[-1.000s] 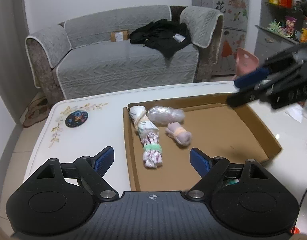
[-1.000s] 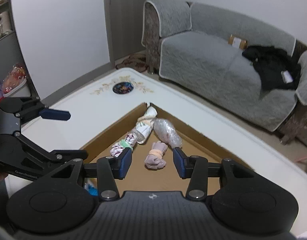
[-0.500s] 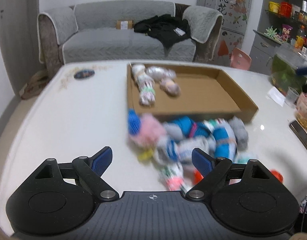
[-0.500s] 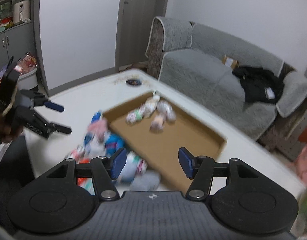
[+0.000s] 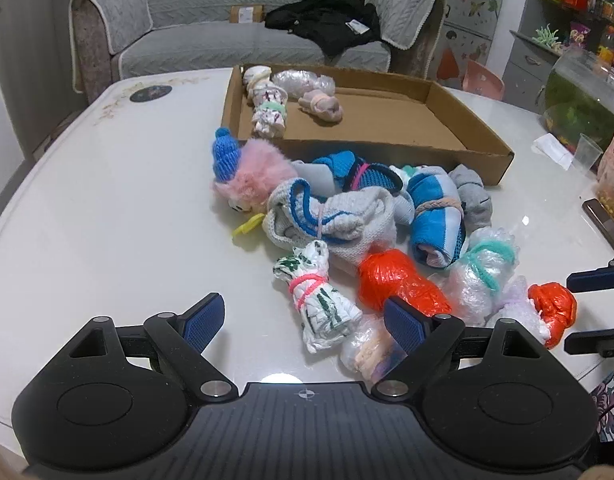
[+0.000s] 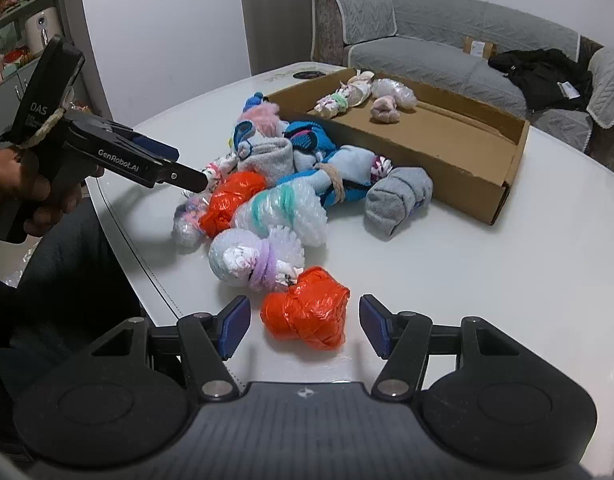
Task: Organize objects
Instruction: 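Grasp the green-striped white roll with the left gripper while the right grasps the orange bundle, then lower both bundles into the box and open both grippers to release them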
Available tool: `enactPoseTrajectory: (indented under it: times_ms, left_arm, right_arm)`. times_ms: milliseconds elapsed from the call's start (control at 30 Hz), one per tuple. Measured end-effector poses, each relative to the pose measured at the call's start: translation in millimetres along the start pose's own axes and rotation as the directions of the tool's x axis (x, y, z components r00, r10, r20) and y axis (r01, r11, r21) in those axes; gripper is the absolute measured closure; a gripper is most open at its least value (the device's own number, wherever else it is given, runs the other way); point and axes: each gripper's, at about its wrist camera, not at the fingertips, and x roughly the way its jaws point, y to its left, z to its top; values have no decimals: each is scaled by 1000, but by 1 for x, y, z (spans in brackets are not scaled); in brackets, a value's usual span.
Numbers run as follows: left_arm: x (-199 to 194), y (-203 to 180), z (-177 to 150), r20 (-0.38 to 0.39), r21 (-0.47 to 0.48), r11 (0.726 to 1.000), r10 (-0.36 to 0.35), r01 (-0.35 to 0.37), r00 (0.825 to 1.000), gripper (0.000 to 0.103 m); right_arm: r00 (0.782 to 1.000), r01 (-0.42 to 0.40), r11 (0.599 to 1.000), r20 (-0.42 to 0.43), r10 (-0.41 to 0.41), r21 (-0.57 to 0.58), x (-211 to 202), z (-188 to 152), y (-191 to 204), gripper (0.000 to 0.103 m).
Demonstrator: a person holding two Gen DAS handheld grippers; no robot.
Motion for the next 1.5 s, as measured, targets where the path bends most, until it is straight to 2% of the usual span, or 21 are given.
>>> enactPoseTrajectory:
  times_ms: [433,633,700,733,800,833,867,1000,1100,1200,1367,1500]
  left_arm:
    - [24,2,3,-22,-7,1000,24,-24,999,13]
    - [29,0,2,-18,4,1000,23,-23,1000,18]
    - [28,-1,3,-13,9,1000,20,-20,1000,25]
    - [28,-1,3,-10,12,1000,20,-20,1000,32]
    - [26,-1,4,-8,19,999,26,-26,1000,49]
    - [25,-1,5,-9,26,999,29,-29,1000,66]
    - [24,-1,5,-12,29,999,32,-32,999,75]
    - [22,5,5,-18,9,1000,10,-10,1000,75]
    - [17,8,5,-23,17,1000,15,-14,1000,75]
    - [6,15,13,4,47,998,34,-34,999,75]
    - [-11,30,50,88,88,993,71,-79,994,75]
    - [-19,29,92,154,139,988,47,-69,987,75]
  right_arm:
    - [1000,17,1000,-16,-17,1,14,-12,2,45]
    - [1000,12,1000,-22,-11,13,16,-16,1,46]
    - [1000,12,1000,-25,-12,15,17,-15,-1,48]
    - [1000,10,1000,-26,-10,17,17,-16,-1,48]
    - [1000,7,1000,-26,-7,22,16,-16,-3,51]
    - [1000,5,1000,-27,-4,25,15,-17,-4,53]
    - [1000,4,1000,-27,-4,26,14,-17,-4,55]
    - [1000,7,999,-27,-6,37,10,-18,-11,57]
    - [1000,21,999,-24,-20,47,4,-17,-19,57]
    - [999,45,998,-4,-45,52,-9,-11,-33,57]
    - [993,100,993,61,-104,61,-35,12,-61,57]
    - [983,133,991,123,-134,17,-49,44,-77,57]
